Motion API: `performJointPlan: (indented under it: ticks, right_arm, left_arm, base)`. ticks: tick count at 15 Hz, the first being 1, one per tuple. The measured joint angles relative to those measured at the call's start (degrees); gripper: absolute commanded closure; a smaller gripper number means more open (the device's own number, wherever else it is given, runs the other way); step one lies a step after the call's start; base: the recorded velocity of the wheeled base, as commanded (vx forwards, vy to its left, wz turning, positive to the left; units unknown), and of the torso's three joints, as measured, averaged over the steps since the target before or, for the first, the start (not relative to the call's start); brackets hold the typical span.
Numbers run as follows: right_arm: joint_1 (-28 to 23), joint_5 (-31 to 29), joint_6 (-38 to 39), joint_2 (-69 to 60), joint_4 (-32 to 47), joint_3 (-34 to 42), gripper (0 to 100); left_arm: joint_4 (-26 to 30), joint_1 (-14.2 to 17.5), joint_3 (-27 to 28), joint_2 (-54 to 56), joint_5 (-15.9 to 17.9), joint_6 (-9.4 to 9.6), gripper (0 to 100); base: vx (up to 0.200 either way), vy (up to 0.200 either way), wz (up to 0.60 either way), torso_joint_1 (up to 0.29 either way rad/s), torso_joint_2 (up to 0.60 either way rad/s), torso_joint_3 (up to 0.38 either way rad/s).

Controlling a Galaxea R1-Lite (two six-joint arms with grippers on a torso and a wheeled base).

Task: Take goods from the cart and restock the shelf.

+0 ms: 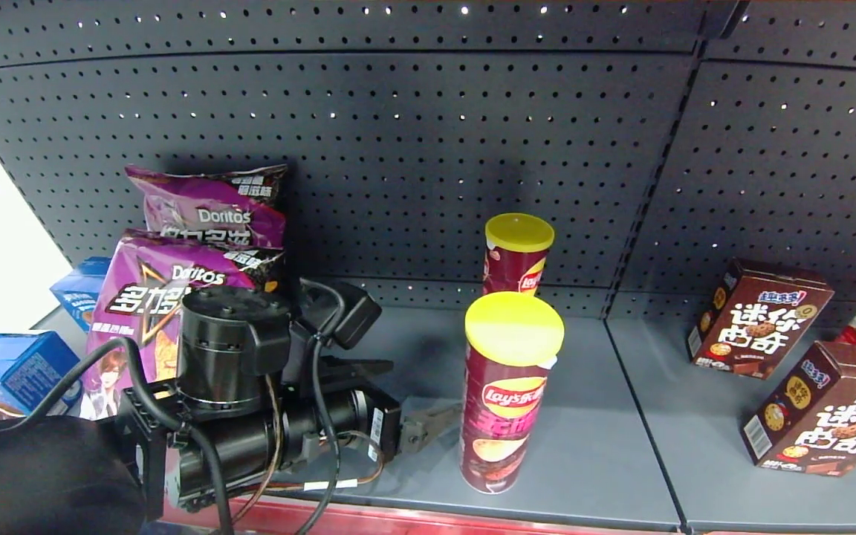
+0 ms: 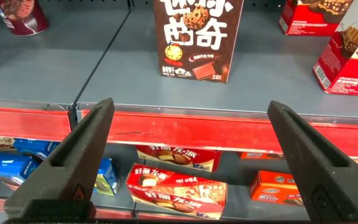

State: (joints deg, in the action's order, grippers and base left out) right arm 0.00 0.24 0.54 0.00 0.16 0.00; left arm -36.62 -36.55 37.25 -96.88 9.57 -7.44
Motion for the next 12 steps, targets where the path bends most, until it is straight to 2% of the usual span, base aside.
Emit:
performJointPlan:
  ticks: [12]
  right_arm:
    - [0.0, 0.0, 0.0, 0.0, 0.02, 0.0, 0]
  left_arm:
    - [0.0, -1.02, 1.5, -1.3, -0.13, 0.16, 0]
  base:
    - [0.0, 0.0, 0.0, 0.0, 0.0, 0.0]
